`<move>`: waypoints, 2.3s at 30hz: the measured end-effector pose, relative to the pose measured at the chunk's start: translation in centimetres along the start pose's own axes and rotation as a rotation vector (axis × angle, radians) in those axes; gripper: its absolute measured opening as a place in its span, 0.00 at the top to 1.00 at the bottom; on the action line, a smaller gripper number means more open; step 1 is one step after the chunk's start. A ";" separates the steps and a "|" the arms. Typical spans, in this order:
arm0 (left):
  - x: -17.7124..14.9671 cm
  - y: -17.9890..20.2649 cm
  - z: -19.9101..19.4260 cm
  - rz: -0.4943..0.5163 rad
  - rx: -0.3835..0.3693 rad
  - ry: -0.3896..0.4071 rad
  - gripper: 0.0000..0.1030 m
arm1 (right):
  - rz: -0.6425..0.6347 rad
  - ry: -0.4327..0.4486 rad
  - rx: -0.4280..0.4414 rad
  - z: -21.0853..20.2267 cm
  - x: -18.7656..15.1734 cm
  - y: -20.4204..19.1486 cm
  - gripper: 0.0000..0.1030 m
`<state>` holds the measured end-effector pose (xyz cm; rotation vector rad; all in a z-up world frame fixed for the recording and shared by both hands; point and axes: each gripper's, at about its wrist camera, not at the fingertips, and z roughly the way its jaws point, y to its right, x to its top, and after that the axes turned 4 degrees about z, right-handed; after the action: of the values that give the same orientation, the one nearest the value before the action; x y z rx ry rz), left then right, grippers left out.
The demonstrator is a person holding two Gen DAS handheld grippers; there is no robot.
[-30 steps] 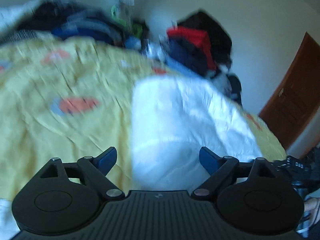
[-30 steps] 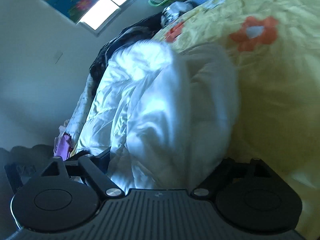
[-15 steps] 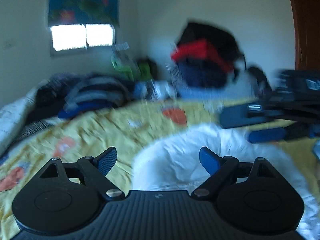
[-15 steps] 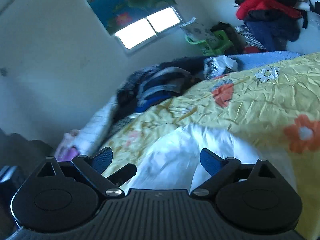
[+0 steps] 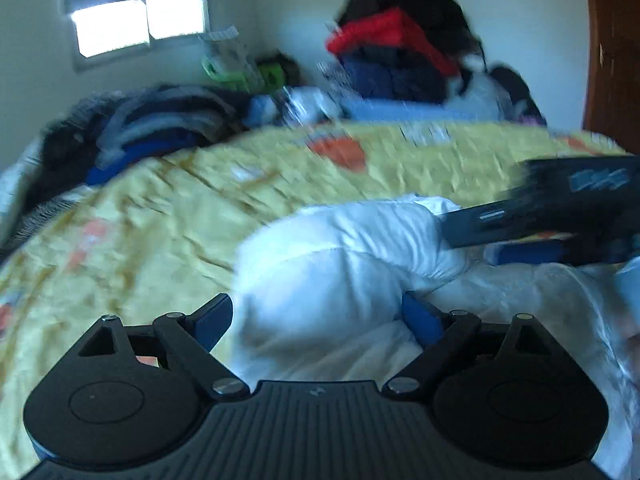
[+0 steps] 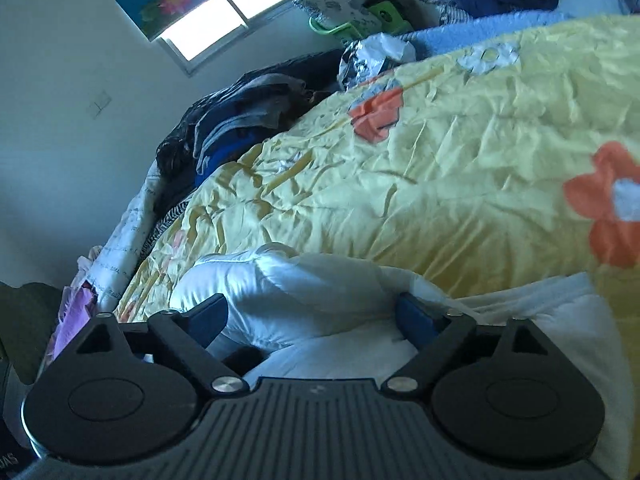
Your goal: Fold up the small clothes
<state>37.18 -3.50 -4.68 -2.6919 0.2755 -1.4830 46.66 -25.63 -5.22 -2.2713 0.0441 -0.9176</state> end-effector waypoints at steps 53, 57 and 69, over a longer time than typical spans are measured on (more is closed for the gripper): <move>-10.3 -5.9 -13.3 -0.368 -0.270 -0.113 0.21 | 0.318 -0.059 0.153 -18.2 -14.5 7.9 0.27; -12.1 -10.4 -15.2 -0.381 -0.134 -0.104 0.18 | 0.351 0.069 0.035 -26.2 -15.7 11.3 0.27; -9.4 -24.5 -21.9 -0.216 0.718 0.136 0.16 | -0.520 0.495 -1.414 -48.8 -15.4 8.8 0.19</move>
<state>16.93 23.09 2.51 -2.0895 -0.4717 -1.4464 6.43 -56.49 5.69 -3.2647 0.4652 -2.2097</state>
